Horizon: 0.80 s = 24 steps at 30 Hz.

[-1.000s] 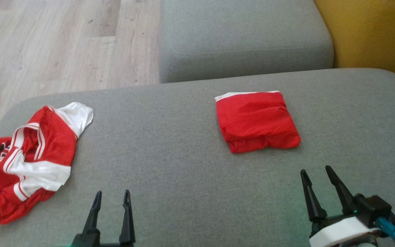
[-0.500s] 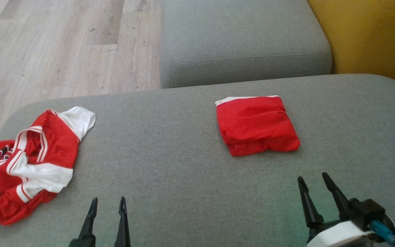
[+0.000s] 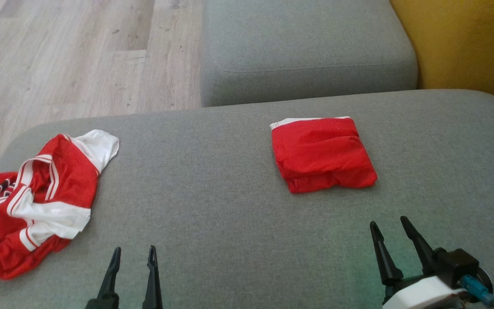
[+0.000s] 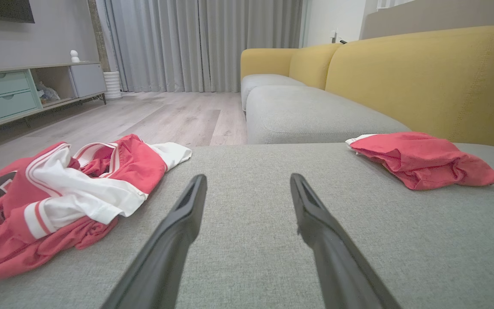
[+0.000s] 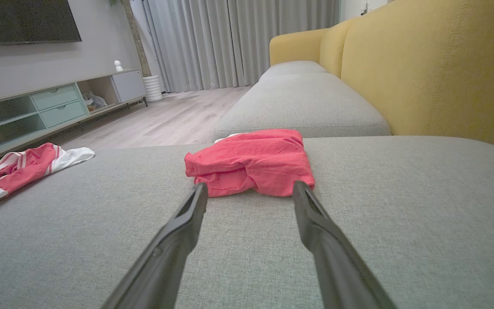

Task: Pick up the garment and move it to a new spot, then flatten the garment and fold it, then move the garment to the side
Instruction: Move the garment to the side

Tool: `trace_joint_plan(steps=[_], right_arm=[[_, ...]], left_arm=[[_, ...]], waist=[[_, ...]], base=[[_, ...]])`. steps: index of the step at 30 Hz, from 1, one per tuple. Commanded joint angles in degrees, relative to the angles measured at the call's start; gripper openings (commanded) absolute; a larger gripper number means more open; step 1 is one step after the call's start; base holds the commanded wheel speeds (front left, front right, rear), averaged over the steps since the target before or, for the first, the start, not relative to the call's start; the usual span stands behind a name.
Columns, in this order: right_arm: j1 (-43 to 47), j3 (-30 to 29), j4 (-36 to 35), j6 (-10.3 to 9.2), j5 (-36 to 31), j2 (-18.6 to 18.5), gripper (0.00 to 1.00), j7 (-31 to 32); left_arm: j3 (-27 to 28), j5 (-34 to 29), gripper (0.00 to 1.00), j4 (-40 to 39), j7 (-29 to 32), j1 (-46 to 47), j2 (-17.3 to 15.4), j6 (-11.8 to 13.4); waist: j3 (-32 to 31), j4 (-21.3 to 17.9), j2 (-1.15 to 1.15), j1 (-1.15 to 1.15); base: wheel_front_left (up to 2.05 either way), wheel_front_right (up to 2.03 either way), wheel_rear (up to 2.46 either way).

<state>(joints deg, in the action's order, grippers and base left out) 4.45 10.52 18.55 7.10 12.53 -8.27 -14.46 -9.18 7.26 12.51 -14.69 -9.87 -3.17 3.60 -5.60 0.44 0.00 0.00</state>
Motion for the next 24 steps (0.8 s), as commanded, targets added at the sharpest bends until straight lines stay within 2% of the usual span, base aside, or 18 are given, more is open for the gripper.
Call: trace_joint_plan(steps=[1,8,14,19,24], right_arm=[[-2.5,1.2,-1.5,0.39,-0.3,-0.7,1.00,-0.5],[-3.5,-0.1,-0.4,0.39,-0.5,-0.8,1.00,-0.5],[-8.6,0.2,4.8,0.39,2.6,-1.1,1.00,-0.5],[-17.3,1.7,10.8,0.39,6.2,-3.3,1.00,-0.2],[-28.8,4.6,17.5,0.39,10.9,-8.1,1.00,4.8]], left_arm=[[1.8,0.4,1.00,-2.2,-0.3,2.1,0.3,0.7],[0.7,0.8,1.00,-2.9,-0.3,2.6,0.3,1.4],[-0.4,0.8,1.00,-4.1,-0.3,4.3,0.3,2.0],[-1.9,0.6,1.00,-5.5,-0.3,7.0,0.3,2.5],[-4.7,0.8,1.00,-6.6,-0.3,11.0,0.3,3.3]], waist=[[0.3,-0.2,0.00,0.00],[2.2,-0.3,0.00,0.00],[5.9,-0.4,0.00,0.00],[10.5,-0.1,0.00,0.00],[15.6,1.2,0.00,0.00]], base=[[0.00,0.00,0.00],[0.00,0.00,0.00],[0.00,0.00,0.00],[0.00,0.00,0.00],[0.00,0.00,0.00]])
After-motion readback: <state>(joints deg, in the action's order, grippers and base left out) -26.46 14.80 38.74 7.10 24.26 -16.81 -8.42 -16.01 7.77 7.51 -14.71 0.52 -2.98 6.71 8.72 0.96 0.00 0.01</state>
